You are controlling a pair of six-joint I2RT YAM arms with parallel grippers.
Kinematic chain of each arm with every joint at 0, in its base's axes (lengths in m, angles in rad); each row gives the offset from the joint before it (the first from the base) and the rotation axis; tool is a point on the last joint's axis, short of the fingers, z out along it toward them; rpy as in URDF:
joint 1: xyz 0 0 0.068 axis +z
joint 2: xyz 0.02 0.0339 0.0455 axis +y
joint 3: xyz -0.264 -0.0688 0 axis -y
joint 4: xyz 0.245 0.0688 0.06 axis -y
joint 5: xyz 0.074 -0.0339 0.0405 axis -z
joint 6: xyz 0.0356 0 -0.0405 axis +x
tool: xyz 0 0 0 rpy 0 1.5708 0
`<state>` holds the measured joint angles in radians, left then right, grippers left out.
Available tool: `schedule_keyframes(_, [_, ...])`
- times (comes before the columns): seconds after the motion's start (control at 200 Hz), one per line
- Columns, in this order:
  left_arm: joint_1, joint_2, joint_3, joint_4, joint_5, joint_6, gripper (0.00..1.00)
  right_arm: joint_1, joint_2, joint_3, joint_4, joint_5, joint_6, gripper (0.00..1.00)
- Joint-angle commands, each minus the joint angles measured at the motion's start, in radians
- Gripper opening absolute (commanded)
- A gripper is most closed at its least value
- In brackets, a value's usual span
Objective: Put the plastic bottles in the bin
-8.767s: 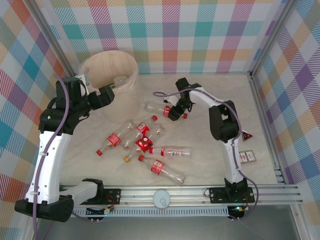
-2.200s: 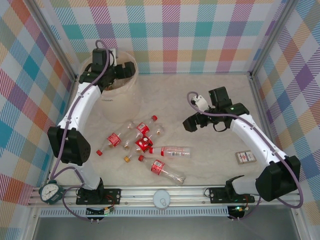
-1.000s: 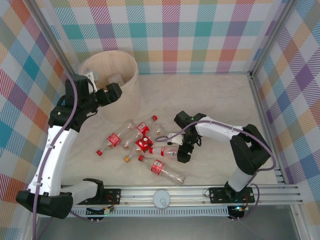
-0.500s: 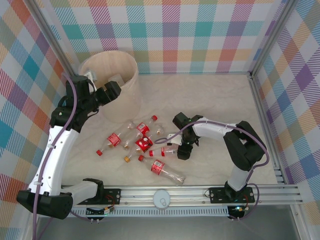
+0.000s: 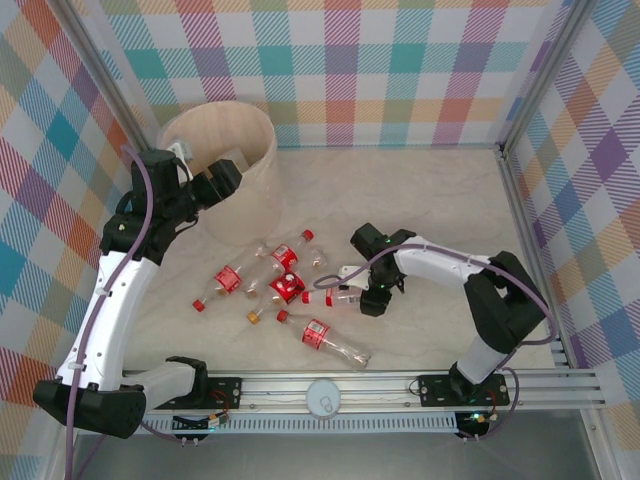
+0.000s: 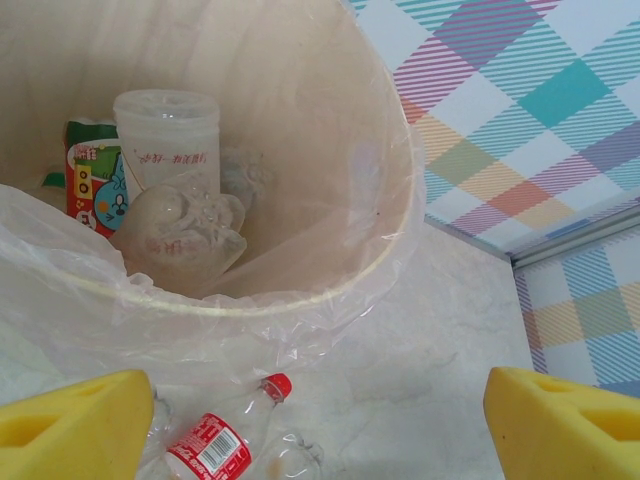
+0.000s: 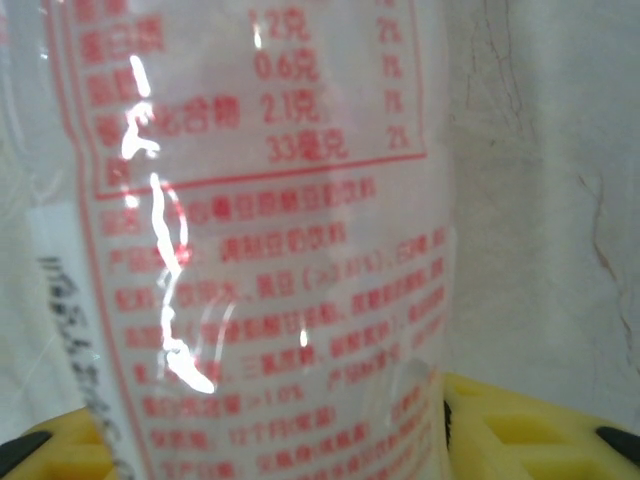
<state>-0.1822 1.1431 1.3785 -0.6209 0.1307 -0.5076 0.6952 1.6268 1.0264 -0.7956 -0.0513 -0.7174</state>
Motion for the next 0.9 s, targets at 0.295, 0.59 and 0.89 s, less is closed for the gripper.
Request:
schedule_keyframes(0.295, [-0.011, 0.006, -0.021, 0.16, 0.138, -0.096, 0.92, -0.133, -0.239, 0.049, -0.056, -0.061, 0.132, 0.54])
schedule_keyframes(0.59, [-0.172, 0.095, 0.074, 0.233, 0.088, -0.135, 0.91, -0.206, -0.272, 0.158, 0.138, -0.044, 0.415, 0.55])
schedule_keyframes(0.89, [-0.322, 0.251, 0.095, 0.416, 0.121, -0.216, 0.89, -0.206, -0.357, 0.124, 0.381, -0.15, 0.553, 0.55])
